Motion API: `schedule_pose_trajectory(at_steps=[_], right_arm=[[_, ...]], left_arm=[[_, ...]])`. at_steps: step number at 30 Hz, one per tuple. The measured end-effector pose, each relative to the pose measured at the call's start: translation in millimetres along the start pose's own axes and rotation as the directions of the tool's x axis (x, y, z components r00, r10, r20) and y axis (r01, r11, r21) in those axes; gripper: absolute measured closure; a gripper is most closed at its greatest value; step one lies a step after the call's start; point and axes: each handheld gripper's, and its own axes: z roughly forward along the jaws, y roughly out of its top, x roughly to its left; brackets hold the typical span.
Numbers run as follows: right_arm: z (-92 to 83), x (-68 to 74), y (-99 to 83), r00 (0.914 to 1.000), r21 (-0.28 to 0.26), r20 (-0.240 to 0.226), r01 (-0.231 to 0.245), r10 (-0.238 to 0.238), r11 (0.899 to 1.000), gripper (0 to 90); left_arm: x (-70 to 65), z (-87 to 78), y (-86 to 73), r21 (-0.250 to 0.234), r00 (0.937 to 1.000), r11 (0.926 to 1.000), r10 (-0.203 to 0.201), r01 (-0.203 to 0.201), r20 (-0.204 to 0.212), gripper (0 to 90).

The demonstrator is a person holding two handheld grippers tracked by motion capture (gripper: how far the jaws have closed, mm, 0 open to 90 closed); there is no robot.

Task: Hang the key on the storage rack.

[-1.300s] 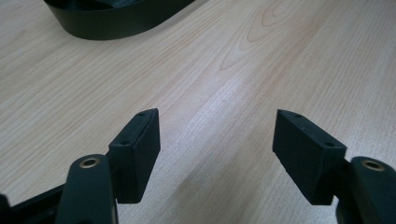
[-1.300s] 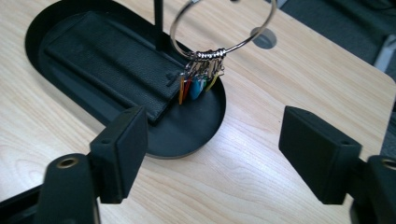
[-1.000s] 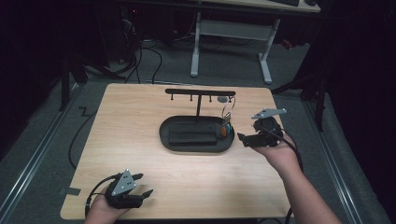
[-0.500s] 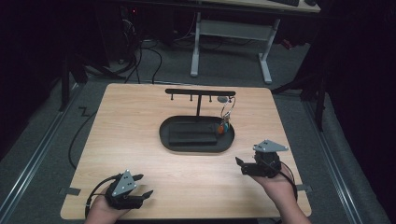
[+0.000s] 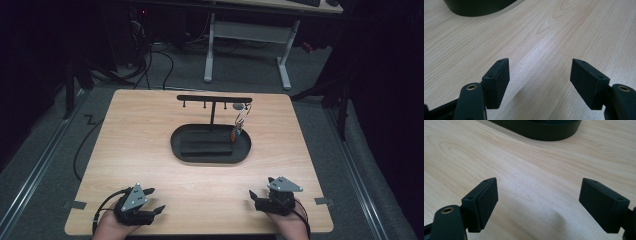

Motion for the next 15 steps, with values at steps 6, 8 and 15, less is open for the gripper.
schedule_pose_trajectory(at_steps=[6, 8, 15], right_arm=[[-18.0, -5.3, -17.8, 0.9961, -0.1, 0.021, -0.083, 0.086, 0.991, 15.7], [-19.2, -10.4, -21.5, 0.9939, -0.09, 0.027, -0.104, 0.107, 0.991, 16.1], [-19.0, -14.1, -22.6, 0.9897, -0.099, 0.036, -0.134, 0.139, 0.986, 16.1]], left_arm=[[-2.4, 1.4, 1.1, 0.004, 1.0, 1.0, 0.001, -0.001, -0.002, 32.4], [-2.8, 1.8, 1.6, 0.006, 1.0, 1.0, 0.004, -0.004, -0.003, 32.3], [-1.9, 1.9, 1.2, 0.007, 0.9999, 0.9999, 0.013, -0.013, 0.006, 32.2]])
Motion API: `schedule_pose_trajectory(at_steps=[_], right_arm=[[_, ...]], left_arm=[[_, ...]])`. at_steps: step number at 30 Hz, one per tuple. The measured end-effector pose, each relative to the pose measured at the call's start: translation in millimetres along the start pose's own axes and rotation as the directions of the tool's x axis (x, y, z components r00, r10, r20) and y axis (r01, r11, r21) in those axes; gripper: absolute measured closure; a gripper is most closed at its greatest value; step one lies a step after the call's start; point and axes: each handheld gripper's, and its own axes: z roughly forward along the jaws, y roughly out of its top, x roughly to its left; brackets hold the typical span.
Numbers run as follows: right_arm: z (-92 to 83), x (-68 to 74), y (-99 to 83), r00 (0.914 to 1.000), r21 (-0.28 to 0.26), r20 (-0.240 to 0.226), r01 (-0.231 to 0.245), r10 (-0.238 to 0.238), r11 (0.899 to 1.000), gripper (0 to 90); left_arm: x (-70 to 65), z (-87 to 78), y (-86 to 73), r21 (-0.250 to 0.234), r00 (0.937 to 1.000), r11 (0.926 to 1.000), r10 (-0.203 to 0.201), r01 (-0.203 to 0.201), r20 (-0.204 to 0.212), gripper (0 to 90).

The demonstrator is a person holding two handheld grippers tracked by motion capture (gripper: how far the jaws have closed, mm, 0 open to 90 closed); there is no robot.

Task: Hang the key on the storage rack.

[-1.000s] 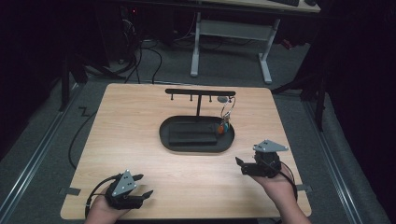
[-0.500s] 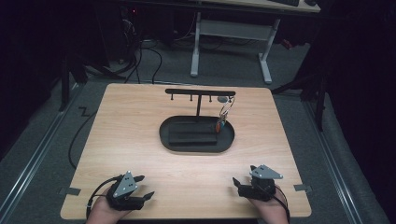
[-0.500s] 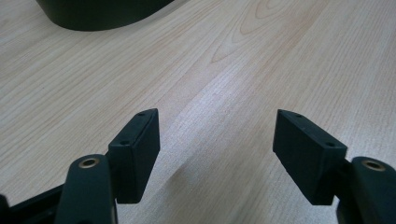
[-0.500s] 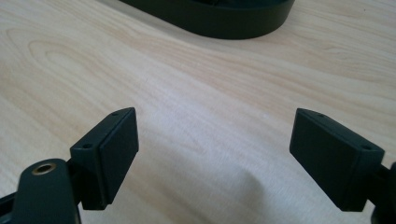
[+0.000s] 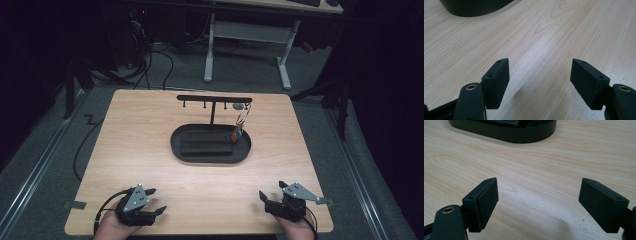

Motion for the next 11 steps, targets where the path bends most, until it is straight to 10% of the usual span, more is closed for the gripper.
schedule_pose_trajectory(at_steps=[11], right_arm=[[5.7, 2.3, -0.7, 0.9999, 0.027, 0.005, 0.01, -0.011, 1.0, 16.1]], left_arm=[[3.1, -4.8, -1.3, -0.009, 0.9999, 1.0, 0.002, -0.002, -0.012, 32.2]])
